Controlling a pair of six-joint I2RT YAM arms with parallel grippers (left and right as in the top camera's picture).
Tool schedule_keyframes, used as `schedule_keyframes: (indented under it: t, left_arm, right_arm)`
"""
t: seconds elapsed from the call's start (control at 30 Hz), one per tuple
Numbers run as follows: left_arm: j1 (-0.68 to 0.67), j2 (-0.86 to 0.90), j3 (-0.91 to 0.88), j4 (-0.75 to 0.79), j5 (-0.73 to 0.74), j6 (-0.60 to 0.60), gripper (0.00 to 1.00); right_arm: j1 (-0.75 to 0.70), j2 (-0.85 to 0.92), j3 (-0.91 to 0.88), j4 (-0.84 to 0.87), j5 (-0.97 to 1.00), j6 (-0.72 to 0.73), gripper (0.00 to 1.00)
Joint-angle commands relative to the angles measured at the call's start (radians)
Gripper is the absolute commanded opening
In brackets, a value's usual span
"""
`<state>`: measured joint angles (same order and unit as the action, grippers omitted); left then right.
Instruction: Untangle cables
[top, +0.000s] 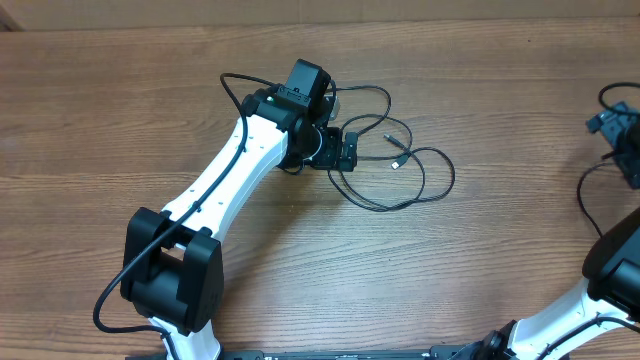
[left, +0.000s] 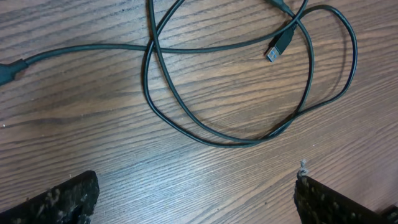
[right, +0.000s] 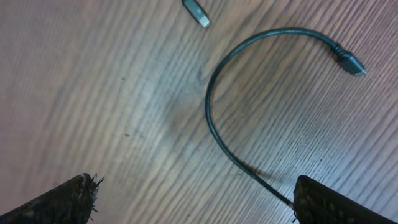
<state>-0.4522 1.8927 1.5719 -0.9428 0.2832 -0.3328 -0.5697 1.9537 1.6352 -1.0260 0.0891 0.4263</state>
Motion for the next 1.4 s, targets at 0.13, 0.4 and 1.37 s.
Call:
schedule_keyframes:
  t: [0.13, 0.4, 1.37]
  left_arm:
    - [-0.005, 0.01, 0.012, 0.002, -0.006, 0.015, 0.99]
    - [-0.005, 0.01, 0.012, 0.002, -0.006, 0.015, 0.99]
    - [-0.005, 0.01, 0.012, 0.002, -0.006, 0.015, 1.0]
  right_arm:
    - [-0.002, -0.006, -0.164, 0.113, 0.03, -0.249, 1.0]
    - [-0.013, -0.006, -0.259, 0.116, 0.135, -0.341, 0.96]
    - [-0.131, -0.006, -0.414, 0.031, -0.032, -0.349, 0.55]
